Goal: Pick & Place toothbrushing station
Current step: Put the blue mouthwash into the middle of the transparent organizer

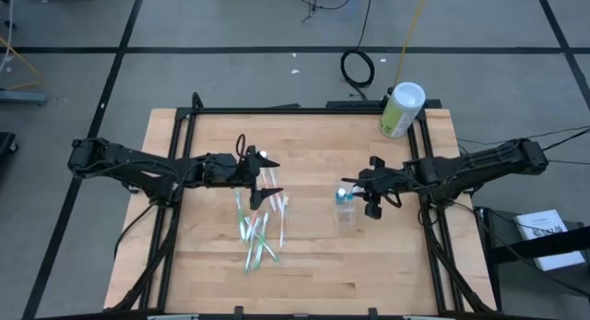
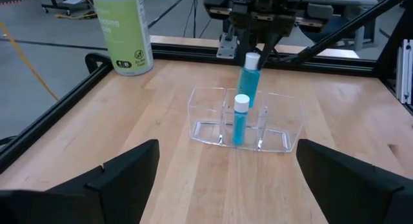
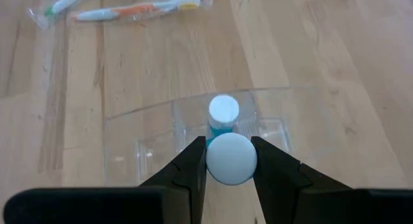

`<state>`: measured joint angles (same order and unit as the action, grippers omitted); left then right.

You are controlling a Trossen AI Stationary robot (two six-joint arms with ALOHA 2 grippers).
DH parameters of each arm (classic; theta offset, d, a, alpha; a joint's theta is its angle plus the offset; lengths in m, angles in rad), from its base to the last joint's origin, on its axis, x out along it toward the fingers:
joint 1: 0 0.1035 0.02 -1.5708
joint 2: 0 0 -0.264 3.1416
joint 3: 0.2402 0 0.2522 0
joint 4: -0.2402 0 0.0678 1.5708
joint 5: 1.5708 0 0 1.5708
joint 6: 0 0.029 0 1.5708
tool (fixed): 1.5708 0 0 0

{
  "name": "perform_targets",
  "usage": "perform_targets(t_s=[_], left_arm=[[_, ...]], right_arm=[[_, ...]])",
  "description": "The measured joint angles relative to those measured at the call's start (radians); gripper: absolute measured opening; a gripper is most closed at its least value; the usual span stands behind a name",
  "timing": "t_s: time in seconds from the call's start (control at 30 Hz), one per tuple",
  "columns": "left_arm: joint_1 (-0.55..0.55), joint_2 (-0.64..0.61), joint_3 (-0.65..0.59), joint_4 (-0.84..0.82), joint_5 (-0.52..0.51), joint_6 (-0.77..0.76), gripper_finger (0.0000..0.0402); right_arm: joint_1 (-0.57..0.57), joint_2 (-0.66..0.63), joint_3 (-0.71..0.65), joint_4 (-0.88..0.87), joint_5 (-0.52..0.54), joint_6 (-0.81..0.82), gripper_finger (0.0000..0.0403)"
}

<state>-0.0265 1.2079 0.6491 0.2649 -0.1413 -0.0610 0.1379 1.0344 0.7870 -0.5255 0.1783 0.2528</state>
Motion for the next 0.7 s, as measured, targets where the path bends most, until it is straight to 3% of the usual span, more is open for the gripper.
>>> perform_targets(t_s=[0.5,0.7], left_arm=[[0.000,0.000,0.000,0.000,0.000,0.000,0.0368],[0.000,0.000,0.000,0.000,0.000,0.001,0.0375]], right_arm=[[0.000,0.000,-0.062,0.081,-0.053,0.021,0.0096],[-0.001,0.058,-0.062,0.096,-0.053,0.015,0.0096]])
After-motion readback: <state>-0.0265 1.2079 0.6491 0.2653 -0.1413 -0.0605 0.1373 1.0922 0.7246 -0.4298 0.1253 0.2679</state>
